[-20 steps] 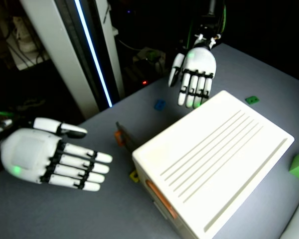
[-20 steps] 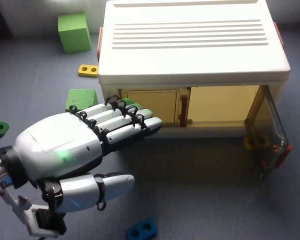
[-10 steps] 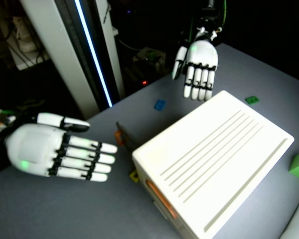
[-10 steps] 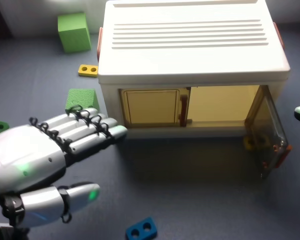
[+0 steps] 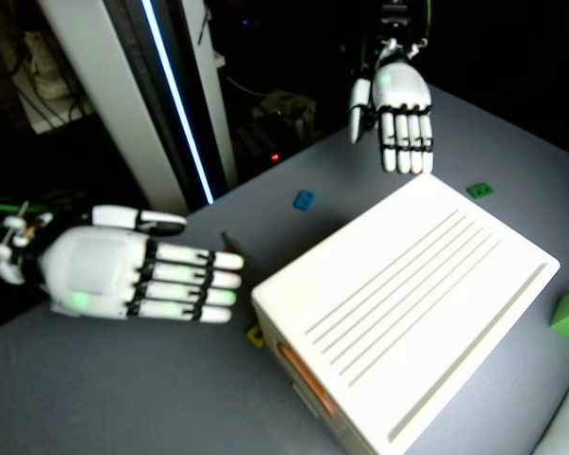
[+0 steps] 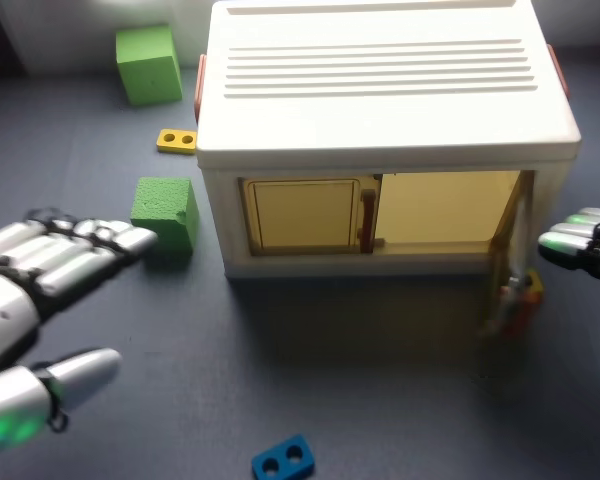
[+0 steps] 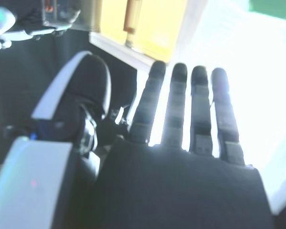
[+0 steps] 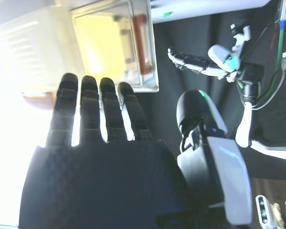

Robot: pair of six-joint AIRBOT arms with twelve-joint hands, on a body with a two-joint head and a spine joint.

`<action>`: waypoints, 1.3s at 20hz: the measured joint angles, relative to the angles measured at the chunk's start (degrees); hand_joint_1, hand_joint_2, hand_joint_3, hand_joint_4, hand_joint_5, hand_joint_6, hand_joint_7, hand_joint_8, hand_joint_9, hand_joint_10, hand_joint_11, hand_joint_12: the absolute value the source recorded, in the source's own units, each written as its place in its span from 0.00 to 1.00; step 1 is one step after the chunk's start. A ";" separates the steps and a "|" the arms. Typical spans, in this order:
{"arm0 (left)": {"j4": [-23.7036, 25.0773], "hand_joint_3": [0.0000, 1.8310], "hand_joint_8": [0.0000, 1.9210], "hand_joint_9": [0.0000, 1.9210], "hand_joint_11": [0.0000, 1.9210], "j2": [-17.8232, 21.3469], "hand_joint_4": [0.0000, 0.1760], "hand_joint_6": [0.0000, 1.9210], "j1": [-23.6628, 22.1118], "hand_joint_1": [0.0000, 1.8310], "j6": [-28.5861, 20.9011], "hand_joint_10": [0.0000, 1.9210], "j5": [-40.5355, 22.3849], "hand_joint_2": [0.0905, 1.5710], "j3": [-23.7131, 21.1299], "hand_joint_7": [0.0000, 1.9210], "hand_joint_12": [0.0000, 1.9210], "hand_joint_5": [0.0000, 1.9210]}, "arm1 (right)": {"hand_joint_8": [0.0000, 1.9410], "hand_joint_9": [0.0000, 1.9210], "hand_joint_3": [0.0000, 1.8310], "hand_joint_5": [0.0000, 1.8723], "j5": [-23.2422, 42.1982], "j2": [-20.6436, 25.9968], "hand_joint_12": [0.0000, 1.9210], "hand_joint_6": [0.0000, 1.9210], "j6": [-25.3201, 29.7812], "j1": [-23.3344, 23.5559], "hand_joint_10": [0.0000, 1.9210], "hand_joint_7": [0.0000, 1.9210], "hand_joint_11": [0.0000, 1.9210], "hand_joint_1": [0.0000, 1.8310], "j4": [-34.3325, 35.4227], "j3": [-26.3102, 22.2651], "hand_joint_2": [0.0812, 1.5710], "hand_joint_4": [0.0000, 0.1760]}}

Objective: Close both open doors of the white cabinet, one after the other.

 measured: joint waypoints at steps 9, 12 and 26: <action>-3.69 0.01 0.00 0.06 0.00 0.70 0.00 0.00 3.45 0.00 0.37 0.00 -6.67 0.99 -1.18 0.03 0.23 0.04 | 0.00 0.00 0.00 0.00 -3.93 -2.62 0.00 0.00 1.44 3.87 0.00 0.00 0.00 0.00 -4.07 1.75 0.87 0.00; -3.98 0.00 0.00 0.07 0.00 0.70 0.00 0.00 3.58 0.00 0.39 0.00 -7.04 0.99 -1.18 0.04 0.25 0.04 | 0.00 0.00 0.00 0.00 -4.46 -3.78 0.00 0.00 1.73 5.20 0.00 0.00 0.00 0.00 -4.66 2.08 0.88 0.00; -4.15 0.00 0.00 0.05 0.00 0.70 0.00 0.00 4.04 0.00 0.42 0.00 -7.15 0.99 -1.31 0.02 0.22 0.03 | 0.00 0.00 0.01 0.00 -6.60 -8.85 0.00 0.00 3.17 12.39 0.00 0.00 0.00 0.00 -8.00 5.31 0.90 0.00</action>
